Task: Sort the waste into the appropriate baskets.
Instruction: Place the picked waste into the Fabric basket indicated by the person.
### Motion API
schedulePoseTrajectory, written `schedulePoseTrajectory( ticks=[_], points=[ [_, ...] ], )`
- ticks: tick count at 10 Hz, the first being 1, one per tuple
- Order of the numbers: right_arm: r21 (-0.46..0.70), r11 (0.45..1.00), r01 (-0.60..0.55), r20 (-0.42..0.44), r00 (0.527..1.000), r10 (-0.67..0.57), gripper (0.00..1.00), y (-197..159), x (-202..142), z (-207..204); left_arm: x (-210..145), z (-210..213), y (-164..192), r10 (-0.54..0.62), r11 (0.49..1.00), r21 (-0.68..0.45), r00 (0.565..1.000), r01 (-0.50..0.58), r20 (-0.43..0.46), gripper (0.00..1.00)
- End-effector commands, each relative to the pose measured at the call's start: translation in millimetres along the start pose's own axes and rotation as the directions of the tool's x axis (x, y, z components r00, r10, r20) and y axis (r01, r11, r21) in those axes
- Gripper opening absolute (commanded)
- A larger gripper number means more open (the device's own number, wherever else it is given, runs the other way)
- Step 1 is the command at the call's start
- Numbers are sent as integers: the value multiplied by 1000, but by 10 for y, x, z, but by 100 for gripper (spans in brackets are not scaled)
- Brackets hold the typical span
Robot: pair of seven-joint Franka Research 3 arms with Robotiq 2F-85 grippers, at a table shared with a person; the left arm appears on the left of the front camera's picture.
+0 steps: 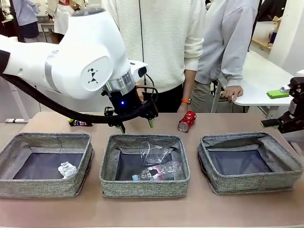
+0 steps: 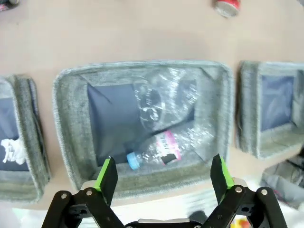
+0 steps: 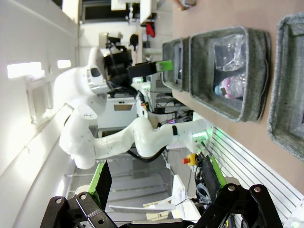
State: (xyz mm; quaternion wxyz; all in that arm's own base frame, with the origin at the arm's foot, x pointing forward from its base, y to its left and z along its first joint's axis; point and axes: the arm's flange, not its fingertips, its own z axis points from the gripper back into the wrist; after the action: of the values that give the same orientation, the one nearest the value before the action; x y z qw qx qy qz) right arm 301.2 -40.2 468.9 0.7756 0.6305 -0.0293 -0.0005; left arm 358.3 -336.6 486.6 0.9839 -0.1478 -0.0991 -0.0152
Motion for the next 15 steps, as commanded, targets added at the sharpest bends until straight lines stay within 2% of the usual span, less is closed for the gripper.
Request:
schedulePoseTrajectory(
  ticks=[1,2,3,6,7,8,9,11,12,15],
  points=[
    [16,1000,17,8,1000,-17,100,51,4,-10,30,670,453,-241,964,-146,961,221,-134,100],
    [16,1000,17,8,1000,-17,100,51,4,-10,72,1061,848,-245,950,-233,961,211,-130,100],
    [16,1000,17,8,1000,-17,100,51,4,-10,46,1263,1219,-207,945,-281,971,166,-121,100],
    [16,1000,17,8,1000,-17,100,51,4,-10,-108,1180,2054,-135,902,-425,982,68,-129,100],
    [16,1000,17,8,1000,-17,100,51,4,-10,-181,1131,2400,-79,888,-459,989,11,-128,100],
    [16,1000,17,8,1000,-17,100,51,4,-10,-252,1066,2689,-2,858,-510,993,-57,-114,100],
    [16,1000,17,8,1000,-17,100,51,4,-10,-289,952,2887,55,803,-587,994,-99,-93,100],
    [16,1000,17,8,1000,-17,100,51,4,-10,-166,766,2874,163,729,-656,980,-198,-114,100],
    [16,1000,17,8,1000,-17,100,51,4,-10,-269,931,3004,81,823,-549,987,-146,-140,100],
    [16,1000,17,8,1000,-17,100,51,4,-10,-269,931,3004,81,823,-549,987,-146,-140,100]
  ],
)
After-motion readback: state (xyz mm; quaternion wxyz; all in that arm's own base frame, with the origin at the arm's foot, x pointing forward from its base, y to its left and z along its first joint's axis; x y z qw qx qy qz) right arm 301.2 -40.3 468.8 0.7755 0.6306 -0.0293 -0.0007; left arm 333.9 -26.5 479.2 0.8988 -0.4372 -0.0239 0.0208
